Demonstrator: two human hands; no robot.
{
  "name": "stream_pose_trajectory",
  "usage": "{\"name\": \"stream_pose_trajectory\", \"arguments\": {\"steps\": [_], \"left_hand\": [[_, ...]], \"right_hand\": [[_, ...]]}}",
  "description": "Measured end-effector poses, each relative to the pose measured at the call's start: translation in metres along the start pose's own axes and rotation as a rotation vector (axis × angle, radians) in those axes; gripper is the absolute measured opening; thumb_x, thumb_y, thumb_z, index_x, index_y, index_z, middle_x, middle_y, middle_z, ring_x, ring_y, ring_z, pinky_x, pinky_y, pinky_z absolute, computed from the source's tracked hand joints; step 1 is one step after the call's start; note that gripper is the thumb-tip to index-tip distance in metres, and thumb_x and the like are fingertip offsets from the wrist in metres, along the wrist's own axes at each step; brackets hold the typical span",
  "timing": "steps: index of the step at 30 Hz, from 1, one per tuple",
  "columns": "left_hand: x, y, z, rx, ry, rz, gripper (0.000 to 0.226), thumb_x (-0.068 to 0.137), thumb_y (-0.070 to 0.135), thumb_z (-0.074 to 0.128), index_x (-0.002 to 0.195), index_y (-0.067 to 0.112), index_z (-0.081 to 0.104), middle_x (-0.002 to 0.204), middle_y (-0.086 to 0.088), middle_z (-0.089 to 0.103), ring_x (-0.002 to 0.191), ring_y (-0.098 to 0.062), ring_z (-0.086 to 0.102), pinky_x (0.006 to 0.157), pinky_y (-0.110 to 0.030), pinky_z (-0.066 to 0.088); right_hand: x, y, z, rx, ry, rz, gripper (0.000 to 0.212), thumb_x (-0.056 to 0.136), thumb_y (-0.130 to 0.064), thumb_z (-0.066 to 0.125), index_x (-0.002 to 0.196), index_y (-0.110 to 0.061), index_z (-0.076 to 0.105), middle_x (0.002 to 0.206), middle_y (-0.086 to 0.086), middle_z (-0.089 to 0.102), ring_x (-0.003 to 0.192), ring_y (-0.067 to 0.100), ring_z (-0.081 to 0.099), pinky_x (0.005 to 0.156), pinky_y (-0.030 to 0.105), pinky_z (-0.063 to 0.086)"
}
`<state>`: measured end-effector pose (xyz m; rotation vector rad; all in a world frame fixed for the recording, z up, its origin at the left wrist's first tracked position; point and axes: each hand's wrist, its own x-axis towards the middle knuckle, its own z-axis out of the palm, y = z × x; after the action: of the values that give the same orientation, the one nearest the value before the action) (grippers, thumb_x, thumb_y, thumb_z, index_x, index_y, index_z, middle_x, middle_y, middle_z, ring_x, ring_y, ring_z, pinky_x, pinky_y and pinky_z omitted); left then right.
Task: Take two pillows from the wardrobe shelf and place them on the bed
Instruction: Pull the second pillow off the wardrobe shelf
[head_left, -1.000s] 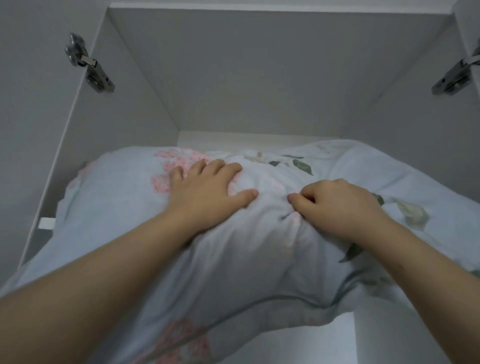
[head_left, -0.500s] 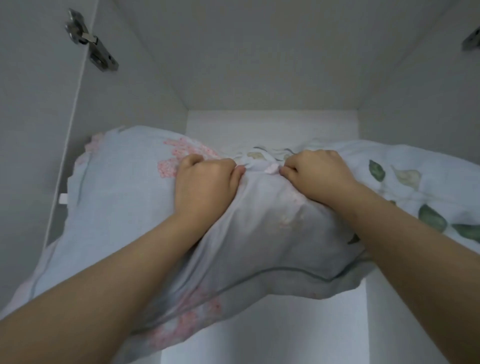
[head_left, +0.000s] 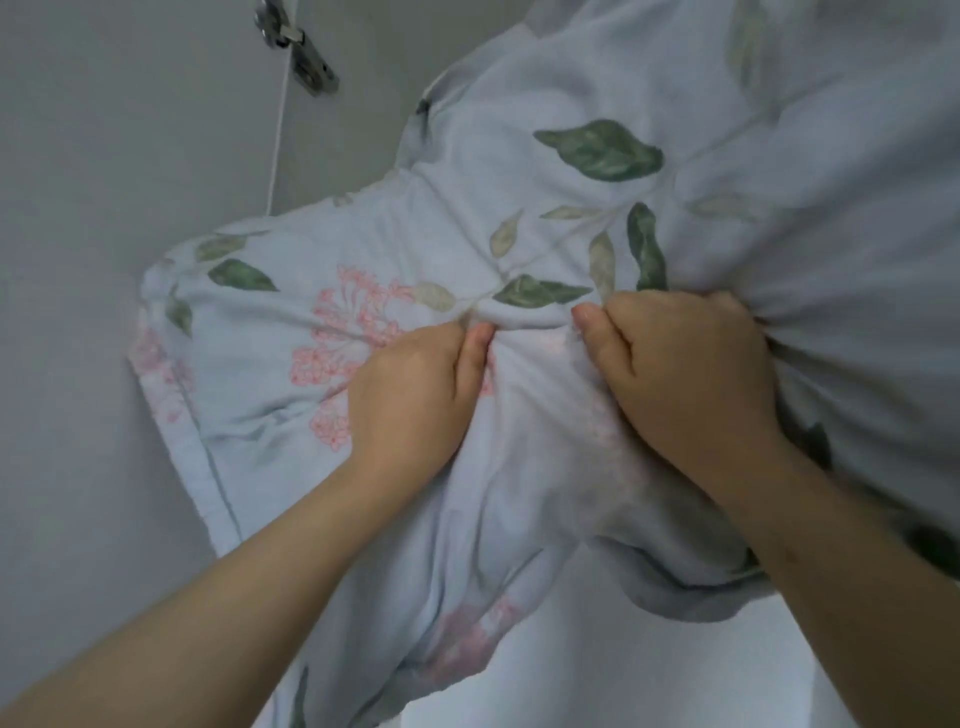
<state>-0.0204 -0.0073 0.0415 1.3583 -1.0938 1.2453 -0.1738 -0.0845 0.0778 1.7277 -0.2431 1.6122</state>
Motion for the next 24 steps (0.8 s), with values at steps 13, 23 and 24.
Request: {"name": "stream_pose_trajectory", "arguments": {"steps": [13, 23, 24], "left_hand": [[-0.117, -0.039, -0.06, -0.091, -0.197, 0.049, 0.041, 0.088, 0.034, 0.042, 0.049, 0.022, 0.034, 0.041, -0.008, 0.049, 0.038, -0.025, 0.048, 0.043, -0.021, 0.026], [-0.208, -0.054, -0.112, -0.207, -0.749, -0.102, 0.053, 0.09, 0.051, 0.029, 0.055, 0.014, 0.042, 0.073, -0.02, 0.067, 0.074, -0.036, 0.062, 0.065, -0.037, 0.044], [-0.22, -0.054, -0.116, -0.199, -0.818, -0.127, 0.052, 0.094, 0.048, 0.032, 0.054, 0.014, 0.037, 0.077, -0.019, 0.068, 0.078, -0.035, 0.061, 0.068, -0.036, 0.043]], "right_hand": [[-0.108, -0.102, -0.029, 0.434, -0.486, 0.506, 0.056, 0.092, -0.035, 0.046, 0.044, -0.02, 0.02, 0.043, -0.007, 0.027, 0.051, 0.024, 0.041, 0.053, 0.03, 0.026], [-0.185, -0.191, -0.084, 0.386, -0.928, 0.801, 0.055, 0.095, -0.043, 0.037, 0.047, -0.017, 0.029, 0.05, -0.003, 0.036, 0.067, 0.024, 0.044, 0.067, 0.035, 0.035], [-0.194, -0.2, -0.093, 0.376, -0.97, 0.852, 0.055, 0.095, -0.044, 0.037, 0.048, -0.017, 0.029, 0.051, -0.003, 0.038, 0.066, 0.025, 0.044, 0.065, 0.035, 0.035]]}}
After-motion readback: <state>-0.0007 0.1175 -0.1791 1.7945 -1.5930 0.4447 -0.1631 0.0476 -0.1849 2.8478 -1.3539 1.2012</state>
